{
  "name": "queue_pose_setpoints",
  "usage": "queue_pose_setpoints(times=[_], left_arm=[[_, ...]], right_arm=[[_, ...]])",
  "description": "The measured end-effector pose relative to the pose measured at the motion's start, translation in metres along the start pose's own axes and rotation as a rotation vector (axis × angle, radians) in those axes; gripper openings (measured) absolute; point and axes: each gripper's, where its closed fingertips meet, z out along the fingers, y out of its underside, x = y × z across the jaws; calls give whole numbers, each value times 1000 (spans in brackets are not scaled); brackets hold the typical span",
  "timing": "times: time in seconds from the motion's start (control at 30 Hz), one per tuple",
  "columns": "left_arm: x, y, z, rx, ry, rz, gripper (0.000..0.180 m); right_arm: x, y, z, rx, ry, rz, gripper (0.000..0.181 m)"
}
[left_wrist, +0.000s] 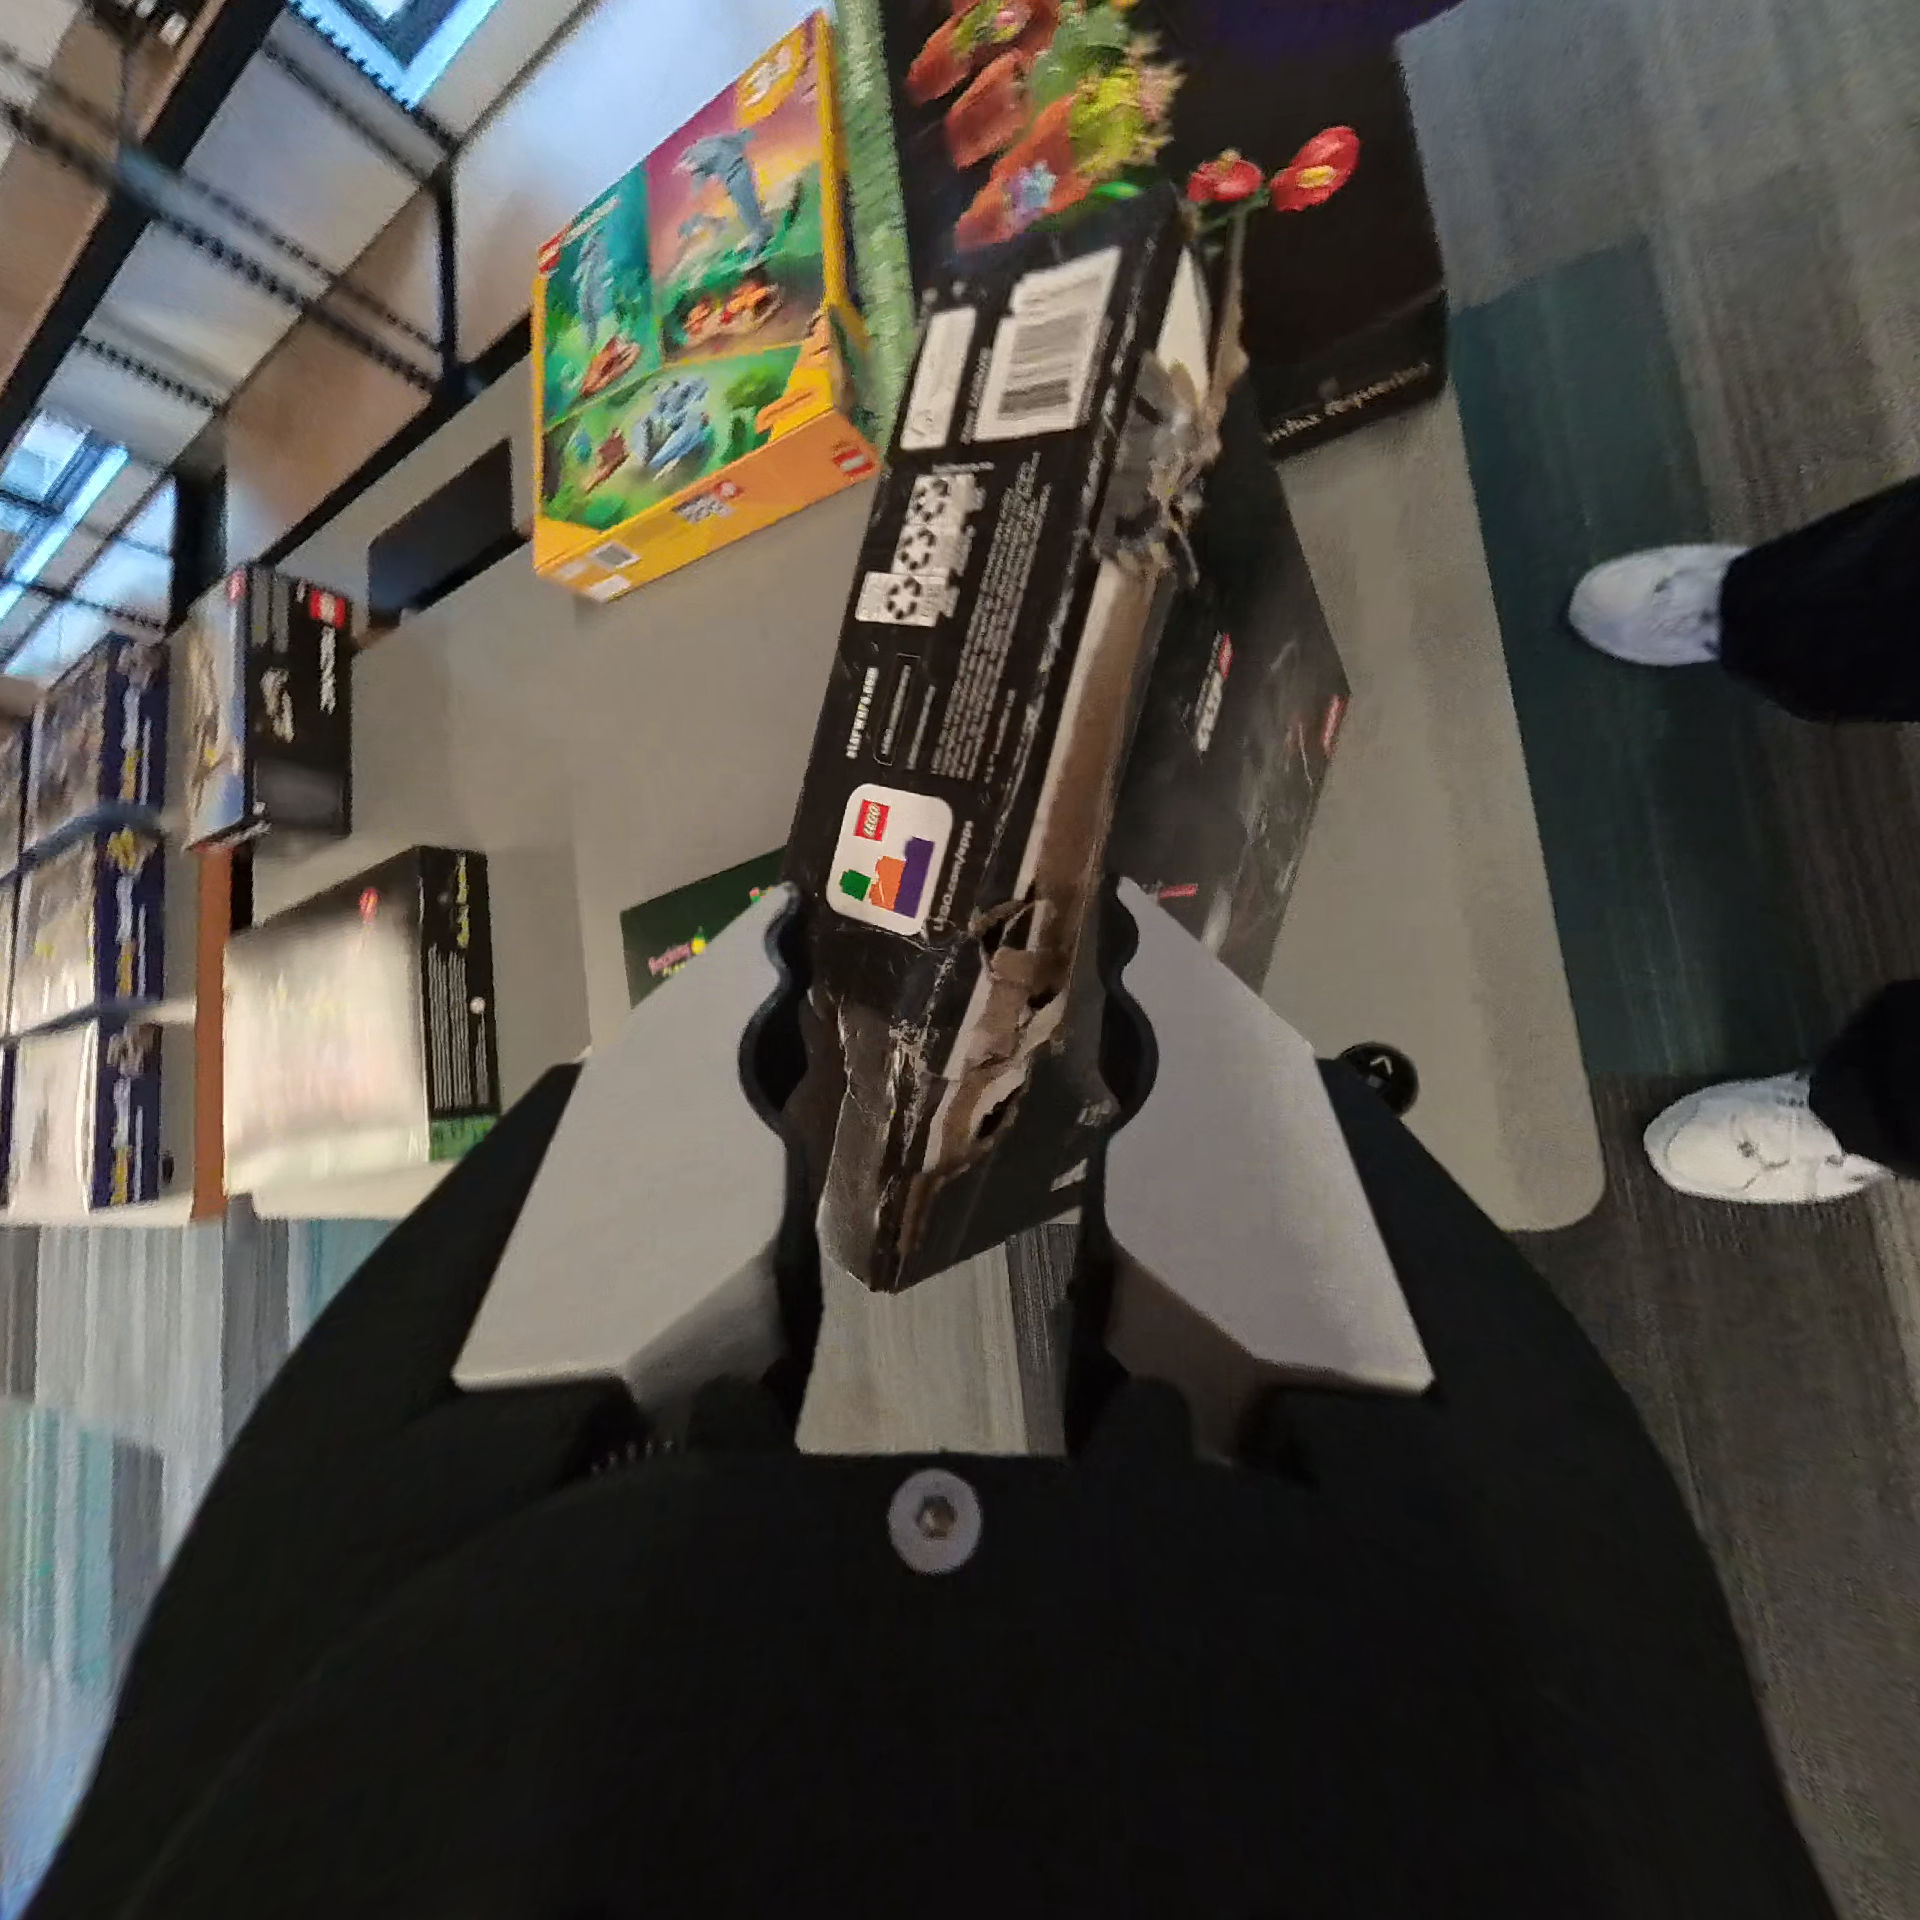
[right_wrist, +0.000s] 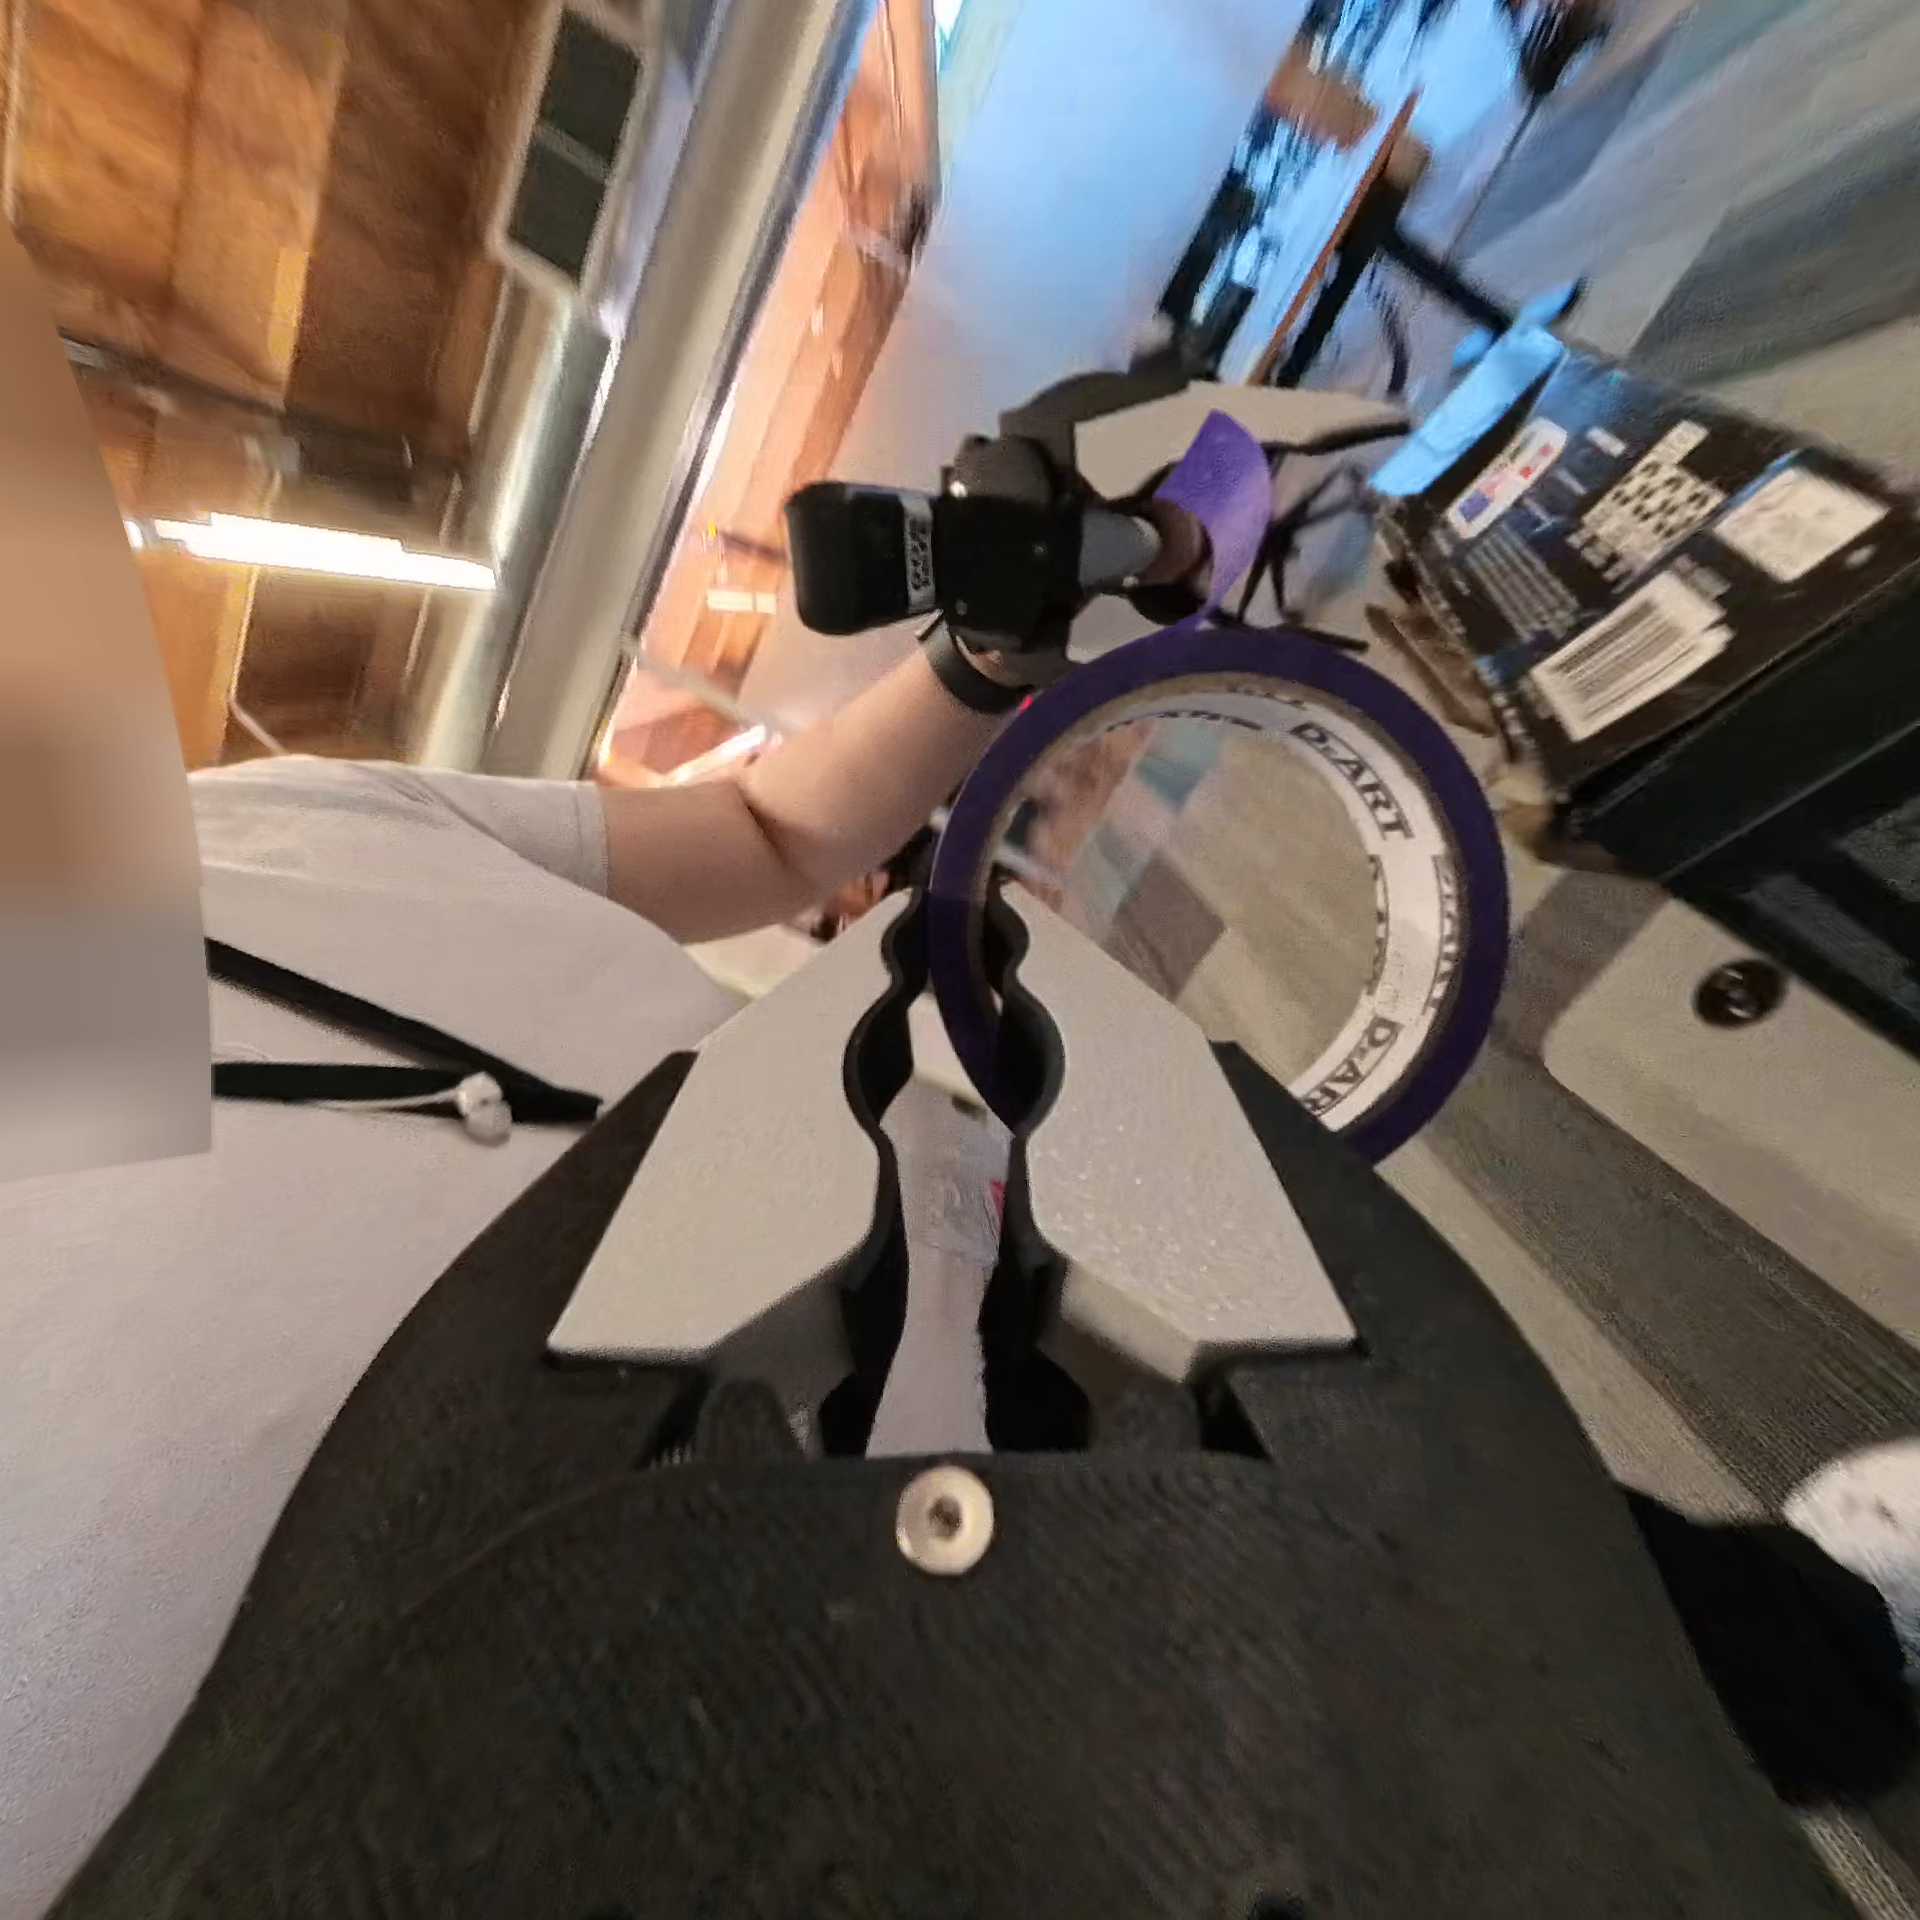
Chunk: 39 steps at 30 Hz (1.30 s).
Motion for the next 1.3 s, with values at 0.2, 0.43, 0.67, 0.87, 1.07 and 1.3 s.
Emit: queue_pose_setpoints(times=[0.2, 0.43, 0.67, 0.87, 1.07, 1.3], left_arm=[[2, 12, 10, 22, 118, 79, 53], [0, 6, 23, -4, 232, 74, 67], [4, 2, 23, 131, 309, 103, 51], [5, 0, 22, 326, 239, 60, 39], [7, -1, 21, 417, 163, 162, 31], [8, -1, 20, 450, 96, 237, 28]], right_arm=[[-13, 50, 17, 218, 99, 38, 8], [-27, 94, 8, 246, 162, 51, 8], [-31, 116, 40, 288, 204, 42, 7], [-7, 93, 84, 448, 248, 29, 8], [36, 61, 117, 546, 294, 4, 7], [49, 22, 128, 621, 269, 30, 8]])
